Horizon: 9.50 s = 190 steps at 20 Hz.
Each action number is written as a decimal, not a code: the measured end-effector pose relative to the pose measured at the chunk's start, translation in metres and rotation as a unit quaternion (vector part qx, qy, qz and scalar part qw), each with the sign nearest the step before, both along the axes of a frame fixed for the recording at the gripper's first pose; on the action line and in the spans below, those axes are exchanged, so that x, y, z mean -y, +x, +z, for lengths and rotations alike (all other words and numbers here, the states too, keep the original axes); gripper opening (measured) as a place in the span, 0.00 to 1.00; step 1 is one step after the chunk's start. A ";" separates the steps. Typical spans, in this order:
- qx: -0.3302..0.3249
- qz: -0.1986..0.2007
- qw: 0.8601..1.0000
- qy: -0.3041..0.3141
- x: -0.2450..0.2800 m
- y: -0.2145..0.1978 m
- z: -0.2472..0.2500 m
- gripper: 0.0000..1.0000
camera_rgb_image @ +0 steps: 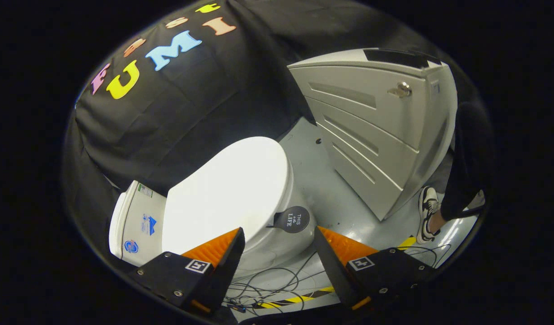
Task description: Open the toilet lid.
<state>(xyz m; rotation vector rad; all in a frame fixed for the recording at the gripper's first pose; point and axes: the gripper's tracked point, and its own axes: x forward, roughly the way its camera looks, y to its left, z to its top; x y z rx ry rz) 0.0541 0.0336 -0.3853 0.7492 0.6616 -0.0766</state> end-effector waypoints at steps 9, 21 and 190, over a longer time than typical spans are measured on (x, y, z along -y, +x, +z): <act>0.006 -0.038 0.995 0.088 0.003 0.025 -0.031 0.87; 0.045 -0.121 0.976 0.178 0.010 0.046 -0.046 0.45; 0.443 0.023 0.798 -0.409 0.032 -0.084 0.452 0.95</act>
